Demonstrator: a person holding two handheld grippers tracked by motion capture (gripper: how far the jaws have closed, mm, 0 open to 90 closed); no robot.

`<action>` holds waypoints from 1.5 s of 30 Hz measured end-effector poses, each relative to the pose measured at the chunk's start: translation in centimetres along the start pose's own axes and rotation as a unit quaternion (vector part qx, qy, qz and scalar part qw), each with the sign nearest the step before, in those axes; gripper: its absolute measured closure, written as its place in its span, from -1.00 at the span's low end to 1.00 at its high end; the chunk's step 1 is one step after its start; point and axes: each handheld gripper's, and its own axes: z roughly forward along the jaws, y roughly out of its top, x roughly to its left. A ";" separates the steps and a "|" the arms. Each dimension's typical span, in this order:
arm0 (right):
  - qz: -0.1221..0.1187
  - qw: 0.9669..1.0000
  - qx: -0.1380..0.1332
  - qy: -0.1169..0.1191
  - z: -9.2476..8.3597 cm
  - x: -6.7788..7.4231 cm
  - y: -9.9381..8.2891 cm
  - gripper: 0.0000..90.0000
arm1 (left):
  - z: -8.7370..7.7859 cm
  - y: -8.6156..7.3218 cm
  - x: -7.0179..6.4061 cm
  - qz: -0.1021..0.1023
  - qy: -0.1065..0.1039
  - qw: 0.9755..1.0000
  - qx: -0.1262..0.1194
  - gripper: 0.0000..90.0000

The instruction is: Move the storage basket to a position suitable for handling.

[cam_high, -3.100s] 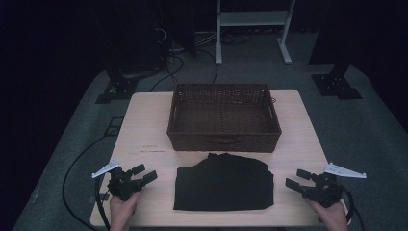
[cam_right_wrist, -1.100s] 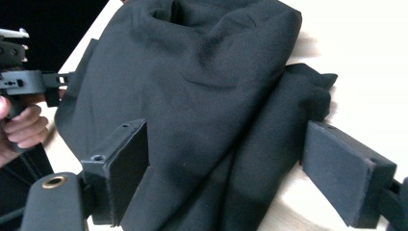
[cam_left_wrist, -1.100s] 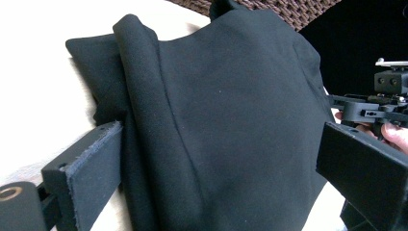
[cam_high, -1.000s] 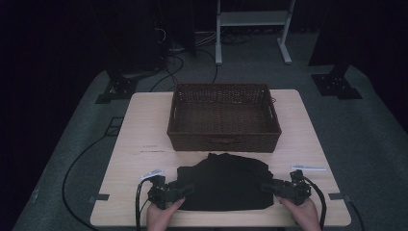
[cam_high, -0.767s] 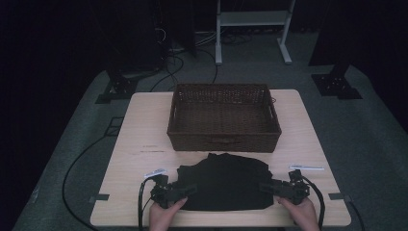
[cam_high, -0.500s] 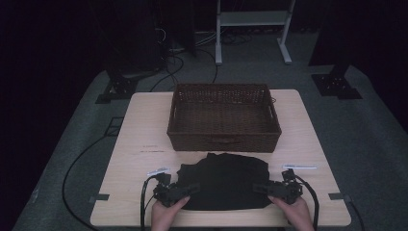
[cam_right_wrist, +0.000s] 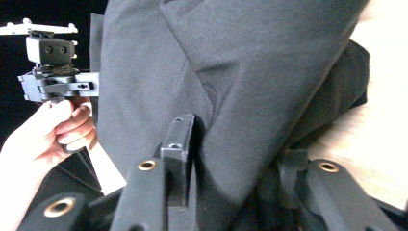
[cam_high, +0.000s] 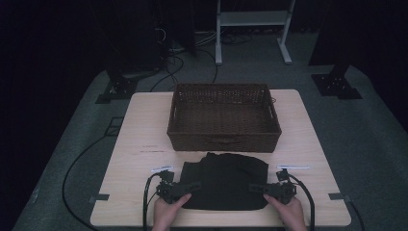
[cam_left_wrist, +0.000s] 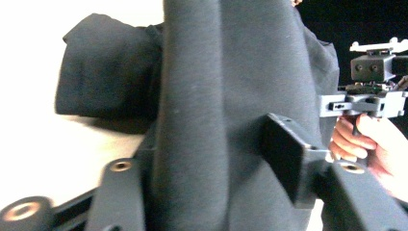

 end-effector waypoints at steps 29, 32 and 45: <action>-0.021 1.000 -0.011 0.018 -1.0 0.4 -0.4 0.70 | -1.2 -0.2 0.6 -0.028 -0.080 0.996 -0.021 0.69; -0.021 0.999 -0.013 0.021 -1.1 0.5 -0.4 0.70 | -1.3 -0.1 0.6 -0.029 -0.084 0.996 -0.024 0.69; -0.034 0.998 -0.024 0.038 -1.6 1.1 -0.3 0.71 | -2.0 0.1 0.5 -0.037 -0.105 0.993 -0.038 0.69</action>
